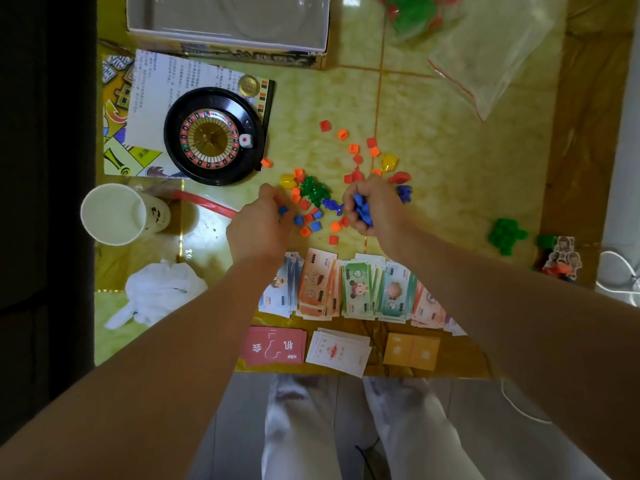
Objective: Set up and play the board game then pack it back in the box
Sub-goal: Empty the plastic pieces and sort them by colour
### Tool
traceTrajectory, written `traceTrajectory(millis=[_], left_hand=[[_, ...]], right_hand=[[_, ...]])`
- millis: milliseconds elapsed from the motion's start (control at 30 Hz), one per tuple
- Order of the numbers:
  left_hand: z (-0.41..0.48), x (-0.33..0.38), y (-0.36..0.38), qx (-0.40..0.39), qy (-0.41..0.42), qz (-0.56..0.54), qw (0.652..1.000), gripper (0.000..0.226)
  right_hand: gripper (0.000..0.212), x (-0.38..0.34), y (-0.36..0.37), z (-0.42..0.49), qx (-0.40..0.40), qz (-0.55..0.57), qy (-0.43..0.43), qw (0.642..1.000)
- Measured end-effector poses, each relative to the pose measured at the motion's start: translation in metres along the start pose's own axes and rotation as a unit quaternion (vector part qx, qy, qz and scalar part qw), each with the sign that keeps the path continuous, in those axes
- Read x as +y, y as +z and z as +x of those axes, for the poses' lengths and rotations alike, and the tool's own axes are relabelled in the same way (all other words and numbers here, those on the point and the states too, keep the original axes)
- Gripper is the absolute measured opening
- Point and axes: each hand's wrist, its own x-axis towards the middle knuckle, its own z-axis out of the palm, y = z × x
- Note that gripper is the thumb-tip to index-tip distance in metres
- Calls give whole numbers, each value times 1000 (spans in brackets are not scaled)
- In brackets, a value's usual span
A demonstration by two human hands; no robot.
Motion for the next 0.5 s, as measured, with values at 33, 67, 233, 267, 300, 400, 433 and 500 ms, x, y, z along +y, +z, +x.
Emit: traceTrajectory(millis=[33, 67, 233, 267, 300, 400, 433, 500], left_hand=[[0, -1, 1, 0, -9, -5, 1000, 23], [1, -1, 1, 2, -22, -27, 999, 24], [6, 7, -1, 10, -192, -318, 929, 25], [5, 8, -5, -1, -236, -404, 884, 26], [4, 8, -10, -16, -270, -487, 831, 26], [-1, 3, -21, -99, -288, -637, 708, 29], [-2, 1, -22, -116, -276, -661, 688, 30], [-5, -2, -24, -123, -253, -695, 662, 35]], right_hand=[[35, -2, 2, -2, -19, 15, 9, 1000], [35, -3, 4, -5, -32, 20, 15, 999], [30, -1, 8, -11, 1, -58, -19, 998], [29, 1, 8, -11, 11, -119, -35, 992], [28, 2, 9, -12, 27, -184, -44, 982], [29, 10, 14, -13, 60, -292, -76, 951], [28, 14, 16, -13, 53, -329, -100, 937], [17, 20, 18, -14, 47, -387, -151, 908]])
